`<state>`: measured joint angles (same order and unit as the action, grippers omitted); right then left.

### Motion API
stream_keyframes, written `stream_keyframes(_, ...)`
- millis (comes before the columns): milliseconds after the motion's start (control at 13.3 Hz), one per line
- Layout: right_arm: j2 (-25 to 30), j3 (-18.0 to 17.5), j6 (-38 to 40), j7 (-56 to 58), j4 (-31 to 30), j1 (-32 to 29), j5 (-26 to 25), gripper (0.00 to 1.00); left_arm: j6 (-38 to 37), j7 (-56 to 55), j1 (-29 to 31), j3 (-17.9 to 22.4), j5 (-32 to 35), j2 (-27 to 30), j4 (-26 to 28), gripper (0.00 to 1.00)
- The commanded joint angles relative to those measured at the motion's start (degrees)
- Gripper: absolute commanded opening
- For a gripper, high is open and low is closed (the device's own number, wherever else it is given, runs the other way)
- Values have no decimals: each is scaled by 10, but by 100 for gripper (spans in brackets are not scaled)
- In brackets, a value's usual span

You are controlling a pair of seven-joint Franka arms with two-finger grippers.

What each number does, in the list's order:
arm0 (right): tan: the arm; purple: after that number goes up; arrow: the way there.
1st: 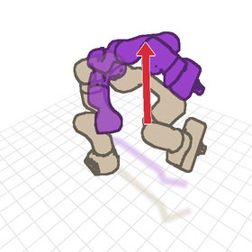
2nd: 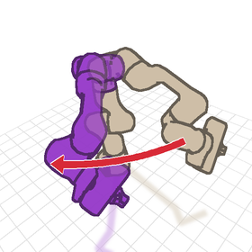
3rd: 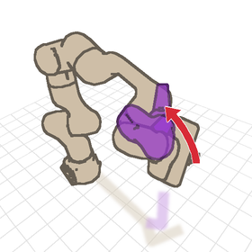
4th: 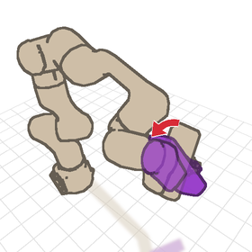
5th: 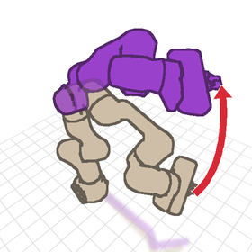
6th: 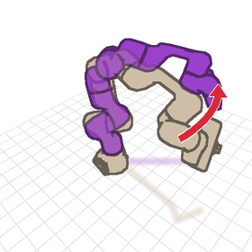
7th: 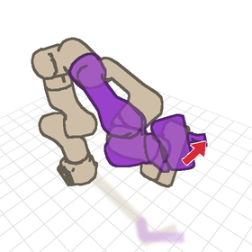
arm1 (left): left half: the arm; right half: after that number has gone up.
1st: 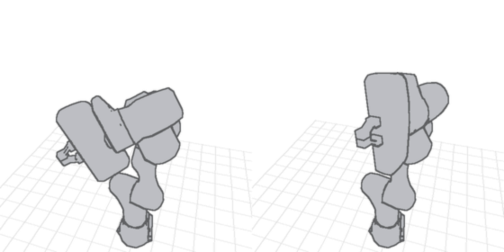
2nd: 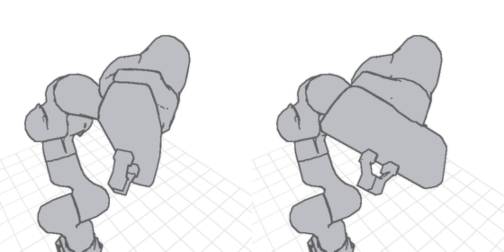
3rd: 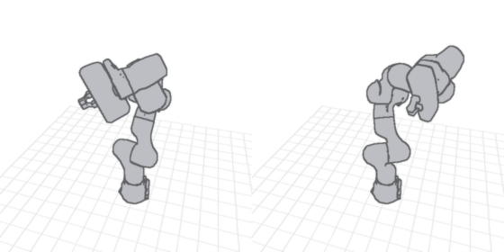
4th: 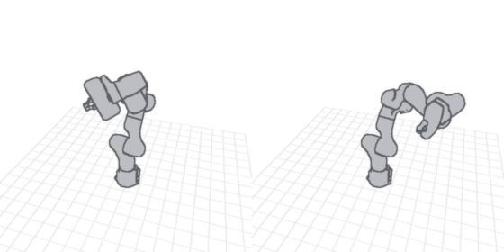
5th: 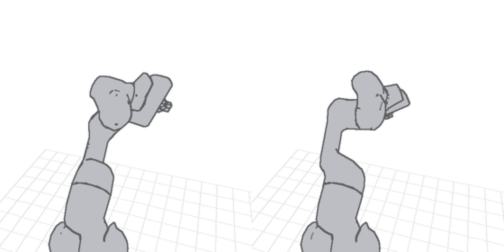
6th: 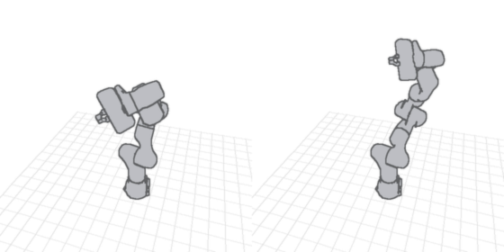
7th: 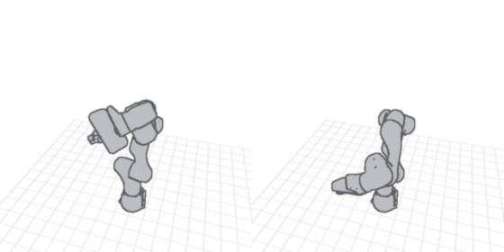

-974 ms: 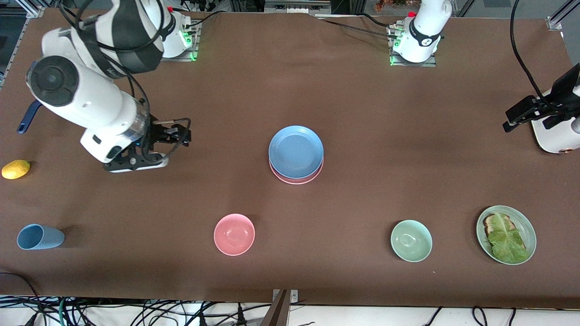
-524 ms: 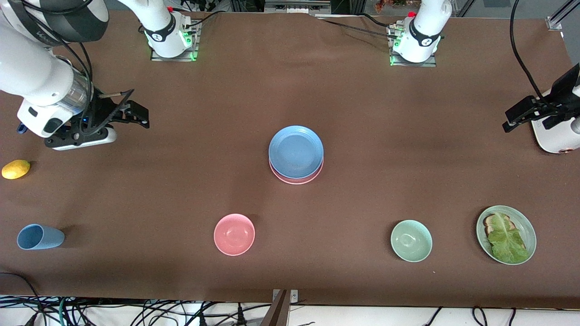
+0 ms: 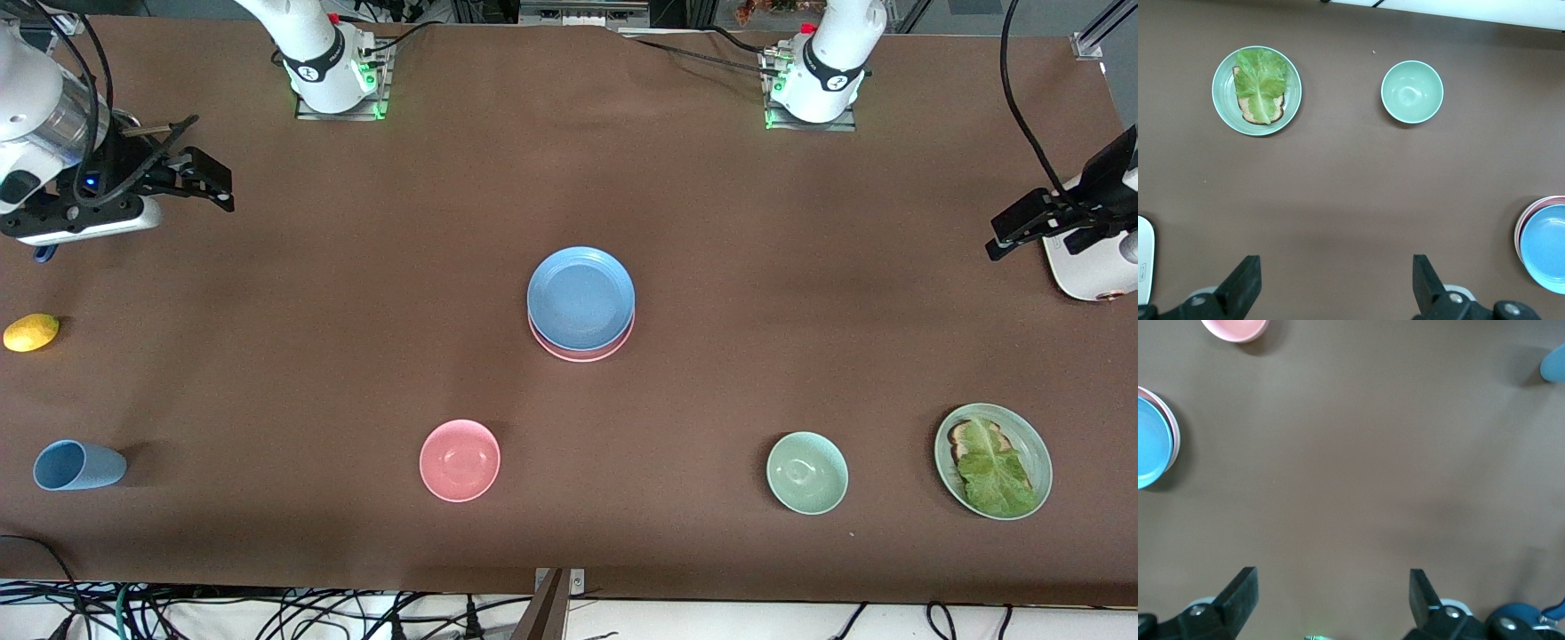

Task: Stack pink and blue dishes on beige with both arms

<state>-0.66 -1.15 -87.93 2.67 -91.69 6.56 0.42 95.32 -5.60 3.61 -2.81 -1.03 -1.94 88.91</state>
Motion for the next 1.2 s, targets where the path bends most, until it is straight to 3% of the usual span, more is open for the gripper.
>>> stream_keyframes(0, 9, -2, 8, 11, -13, -8, -2, 100, -5, 2, -4, 4, -16, -8, -16, 100)
stream_keyframes(1124, 14, 4, 18, 8, -9, -8, -1, 100, -5, 2, -4, 4, -16, -7, -16, 100)
